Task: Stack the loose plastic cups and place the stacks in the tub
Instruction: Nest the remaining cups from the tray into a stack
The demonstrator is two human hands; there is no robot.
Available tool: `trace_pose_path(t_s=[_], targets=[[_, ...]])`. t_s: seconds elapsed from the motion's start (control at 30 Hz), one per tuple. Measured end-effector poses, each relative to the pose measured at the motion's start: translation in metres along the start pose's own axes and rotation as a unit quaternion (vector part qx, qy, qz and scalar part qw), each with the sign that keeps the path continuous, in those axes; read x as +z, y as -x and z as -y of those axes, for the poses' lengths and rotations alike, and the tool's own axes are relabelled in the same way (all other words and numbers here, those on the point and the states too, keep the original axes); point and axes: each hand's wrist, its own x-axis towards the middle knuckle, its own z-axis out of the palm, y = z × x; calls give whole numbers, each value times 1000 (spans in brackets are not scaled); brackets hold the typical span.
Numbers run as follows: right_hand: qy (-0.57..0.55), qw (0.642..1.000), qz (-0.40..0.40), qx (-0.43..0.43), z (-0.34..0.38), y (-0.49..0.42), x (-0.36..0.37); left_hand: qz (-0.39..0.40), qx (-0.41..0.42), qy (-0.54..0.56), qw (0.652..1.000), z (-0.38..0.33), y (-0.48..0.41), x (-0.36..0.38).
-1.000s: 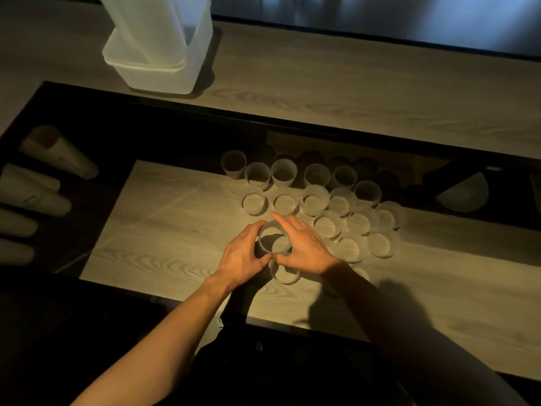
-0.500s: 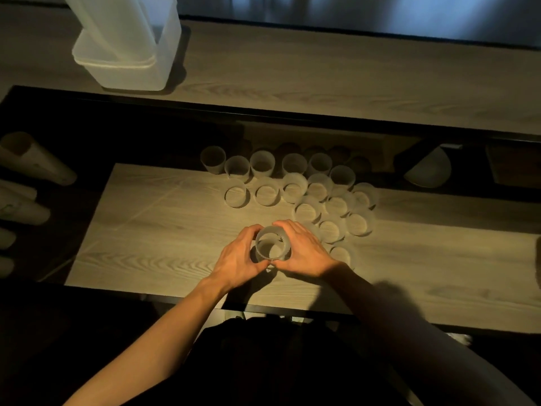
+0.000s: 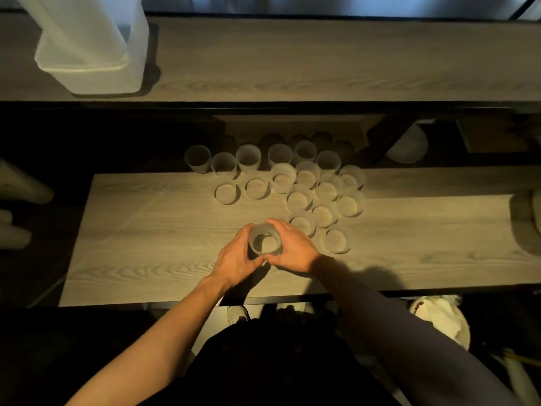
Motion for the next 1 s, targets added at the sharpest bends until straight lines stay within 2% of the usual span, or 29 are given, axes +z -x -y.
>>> trace_pose_path(t_s=[0.37, 0.5, 0.63, 0.73, 1.0], targets=[[-71, 995, 11, 75, 1, -9, 19, 5, -19, -17, 1000, 11, -5, 4], [-48, 997, 6, 62, -2, -8, 31, 29, -16, -42, 999, 25, -10, 7], [-68, 995, -12, 73, -7, -8, 46, 67, -50, -6, 996, 36, -14, 14], [-62, 995, -40, 69, -4, -8, 44, 71, -35, 3, 997, 36, -17, 12], [-52, 995, -74, 35, -13, -6, -14, 11, 39, 20, 999, -8, -44, -7]])
